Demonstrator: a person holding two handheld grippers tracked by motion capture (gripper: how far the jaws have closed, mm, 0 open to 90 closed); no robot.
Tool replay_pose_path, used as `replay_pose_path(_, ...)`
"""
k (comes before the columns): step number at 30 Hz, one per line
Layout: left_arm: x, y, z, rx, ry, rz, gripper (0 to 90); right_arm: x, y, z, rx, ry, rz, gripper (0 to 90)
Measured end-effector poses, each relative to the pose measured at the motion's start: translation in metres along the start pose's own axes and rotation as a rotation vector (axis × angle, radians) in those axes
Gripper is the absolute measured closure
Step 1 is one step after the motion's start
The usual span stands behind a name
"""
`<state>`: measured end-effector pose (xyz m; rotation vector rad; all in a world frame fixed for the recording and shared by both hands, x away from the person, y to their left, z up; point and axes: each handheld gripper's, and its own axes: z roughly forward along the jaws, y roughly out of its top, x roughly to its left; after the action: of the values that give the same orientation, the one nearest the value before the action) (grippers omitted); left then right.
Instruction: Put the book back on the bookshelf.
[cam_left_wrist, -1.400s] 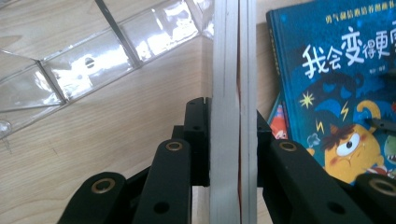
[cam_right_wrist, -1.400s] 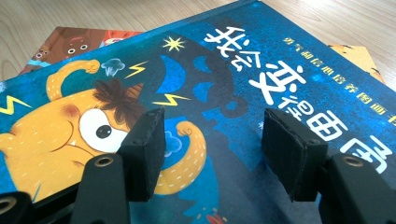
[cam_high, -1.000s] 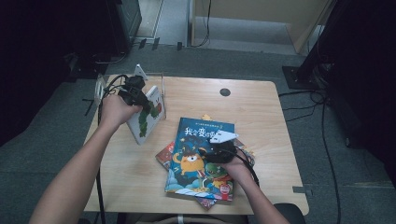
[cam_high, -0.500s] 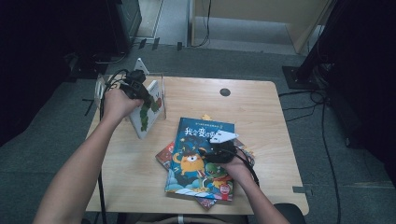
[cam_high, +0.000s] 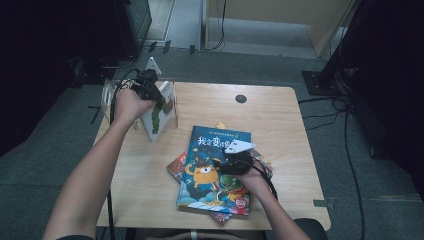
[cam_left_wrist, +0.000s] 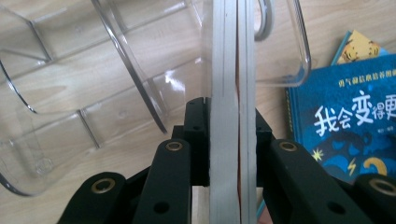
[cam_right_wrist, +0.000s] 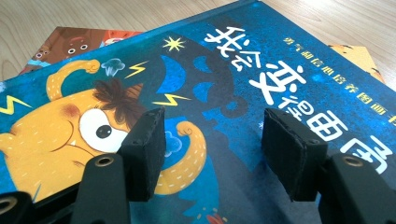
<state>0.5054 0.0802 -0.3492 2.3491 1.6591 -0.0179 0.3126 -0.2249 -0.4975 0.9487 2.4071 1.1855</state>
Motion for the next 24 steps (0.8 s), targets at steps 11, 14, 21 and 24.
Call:
replay_pose_path(11, 0.006, 0.014, 0.006, -0.015, 0.01, -0.01, 77.3, 0.0, 0.0, 0.0, 0.0, 0.001, 0.0, 40.7)
replay_pose_path(14, 0.006, 0.019, 0.009, -0.011, 0.016, -0.013, 77.2, 0.0, 0.0, 0.0, 0.001, 0.001, 0.001, 40.7)
replay_pose_path(21, 0.01, 0.026, 0.017, -0.014, 0.018, -0.032, 77.1, 0.0, 0.0, 0.0, -0.001, 0.002, -0.005, 41.6)
replay_pose_path(24, 0.013, 0.028, 0.02, -0.012, 0.009, -0.04, 77.1, 0.0, 0.0, 0.0, -0.001, 0.003, -0.006, 41.6)
